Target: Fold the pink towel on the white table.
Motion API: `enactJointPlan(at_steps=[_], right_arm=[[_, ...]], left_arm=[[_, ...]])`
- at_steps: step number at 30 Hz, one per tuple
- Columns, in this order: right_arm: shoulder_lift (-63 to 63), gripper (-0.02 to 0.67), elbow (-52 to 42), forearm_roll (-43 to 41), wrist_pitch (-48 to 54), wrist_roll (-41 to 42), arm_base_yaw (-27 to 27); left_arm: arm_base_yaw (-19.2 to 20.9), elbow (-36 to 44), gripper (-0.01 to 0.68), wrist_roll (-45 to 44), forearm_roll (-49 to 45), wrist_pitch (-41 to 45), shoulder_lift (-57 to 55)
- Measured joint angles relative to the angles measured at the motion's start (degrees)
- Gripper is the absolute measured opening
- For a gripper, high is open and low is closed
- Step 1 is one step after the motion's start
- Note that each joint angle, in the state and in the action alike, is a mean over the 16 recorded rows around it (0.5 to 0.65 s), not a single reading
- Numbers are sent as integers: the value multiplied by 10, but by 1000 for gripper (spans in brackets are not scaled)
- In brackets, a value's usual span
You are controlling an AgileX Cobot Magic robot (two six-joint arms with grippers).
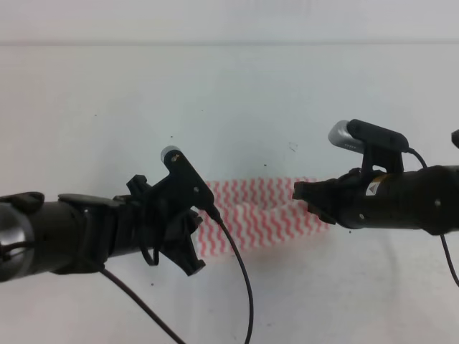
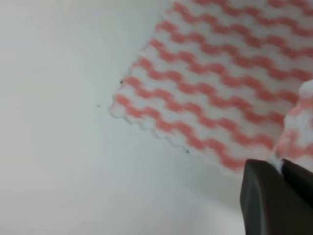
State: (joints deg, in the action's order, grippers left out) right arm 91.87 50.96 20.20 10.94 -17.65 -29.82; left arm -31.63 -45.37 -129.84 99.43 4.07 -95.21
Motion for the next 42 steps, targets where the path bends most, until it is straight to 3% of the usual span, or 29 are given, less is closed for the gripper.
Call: enactJointPlan(at_steps=[42], right_arm=[[68, -17, 62, -15, 9, 0, 12]], left_arm=[[13, -45, -5, -20, 2, -11, -57]])
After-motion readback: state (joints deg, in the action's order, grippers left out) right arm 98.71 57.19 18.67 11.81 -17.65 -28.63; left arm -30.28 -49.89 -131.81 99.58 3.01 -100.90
